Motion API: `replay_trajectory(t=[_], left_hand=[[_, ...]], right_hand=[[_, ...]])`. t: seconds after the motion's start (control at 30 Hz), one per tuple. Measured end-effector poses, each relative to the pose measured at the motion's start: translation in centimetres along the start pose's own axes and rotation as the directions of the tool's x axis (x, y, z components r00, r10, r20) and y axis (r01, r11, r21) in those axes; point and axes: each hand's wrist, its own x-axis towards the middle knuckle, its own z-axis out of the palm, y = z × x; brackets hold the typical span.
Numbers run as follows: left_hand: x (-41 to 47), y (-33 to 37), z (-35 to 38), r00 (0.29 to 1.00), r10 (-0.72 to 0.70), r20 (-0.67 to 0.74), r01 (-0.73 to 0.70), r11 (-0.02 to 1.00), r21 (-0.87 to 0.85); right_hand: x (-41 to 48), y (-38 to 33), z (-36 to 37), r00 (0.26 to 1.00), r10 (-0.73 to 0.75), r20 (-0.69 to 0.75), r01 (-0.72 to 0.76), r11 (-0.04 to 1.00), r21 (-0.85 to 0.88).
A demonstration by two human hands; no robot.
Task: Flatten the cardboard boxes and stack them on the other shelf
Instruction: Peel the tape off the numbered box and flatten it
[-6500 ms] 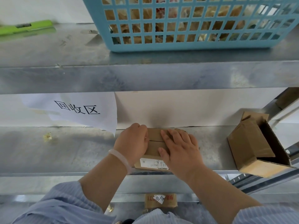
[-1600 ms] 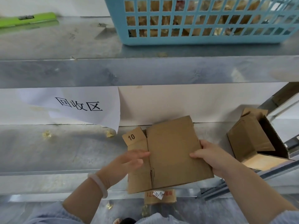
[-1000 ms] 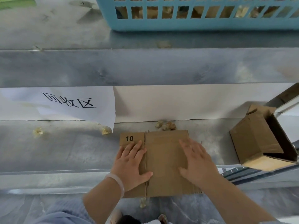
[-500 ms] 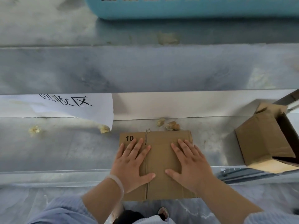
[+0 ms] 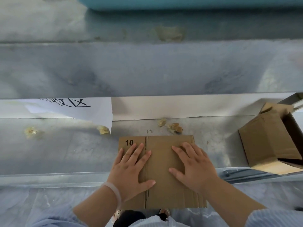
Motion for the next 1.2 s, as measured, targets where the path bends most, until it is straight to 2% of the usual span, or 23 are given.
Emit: replay_trajectory(t=[0.23,0.4,0.57,0.6,0.67,0.73,0.8,0.9,0.97,1.03,1.1,1.2], left_hand=[[0.2,0.5,-0.1,0.999,-0.039,-0.027,0.039,0.999,-0.01],[0.5,0.2,0.2,0.999,-0.041,0.007,0.041,0.999,-0.008],[0.3,-0.8,-0.3,0.999,-0.03,0.026,0.032,0.996,-0.08],[-0.1,-1.1,-0.4,0.997,-0.073,0.016,0.075,0.99,-0.116],[-1.5,-1.4,-0.5,0.964,-0.265,-0.026,0.254,0.944,-0.213],[-3.2,-1.5,-0.5,0.874,-0.478,-0.081,0.436,0.848,-0.299],[-4.7,-1.3,-0.5,0.813,-0.574,-0.096,0.512,0.784,-0.352],[-5.3,-0.9,-0.4,0.842,-0.538,-0.041,0.474,0.774,-0.42],[-5.0,-0.6,-0.7,0.843,-0.538,0.03,0.457,0.685,-0.568],[-5.1,-0.6,-1.1,0.855,-0.514,0.068,0.411,0.593,-0.692],[-6.0,-1.3,-1.5,0.878,-0.478,0.034,0.342,0.575,-0.743],[-9.0,-3.7,-1.9,0.892,-0.452,-0.028,0.271,0.582,-0.767]], right_hand=[[0.6,0.4,0.9,0.999,-0.028,0.028,0.029,0.999,-0.018],[0.4,0.4,1.6,0.999,-0.016,0.03,0.017,1.0,-0.022],[0.3,0.7,1.1,0.999,-0.017,0.037,0.016,0.999,0.035],[0.0,0.8,1.1,1.0,0.002,0.029,-0.003,0.999,0.048],[-0.8,1.2,1.1,0.997,0.082,0.007,-0.082,0.994,0.074],[-2.3,1.4,1.4,0.978,0.207,-0.036,-0.202,0.973,0.11],[-3.8,1.1,1.6,0.948,0.307,-0.085,-0.293,0.945,0.144],[-5.1,-0.5,1.8,0.927,0.359,-0.11,-0.322,0.911,0.258],[-5.4,-1.7,1.8,0.908,0.409,-0.092,-0.352,0.863,0.361],[-5.9,-2.9,1.5,0.879,0.472,-0.068,-0.376,0.774,0.509],[-6.6,-4.3,1.1,0.854,0.515,-0.072,-0.362,0.688,0.629],[-7.6,-7.6,0.7,0.853,0.505,-0.13,-0.304,0.684,0.663]])
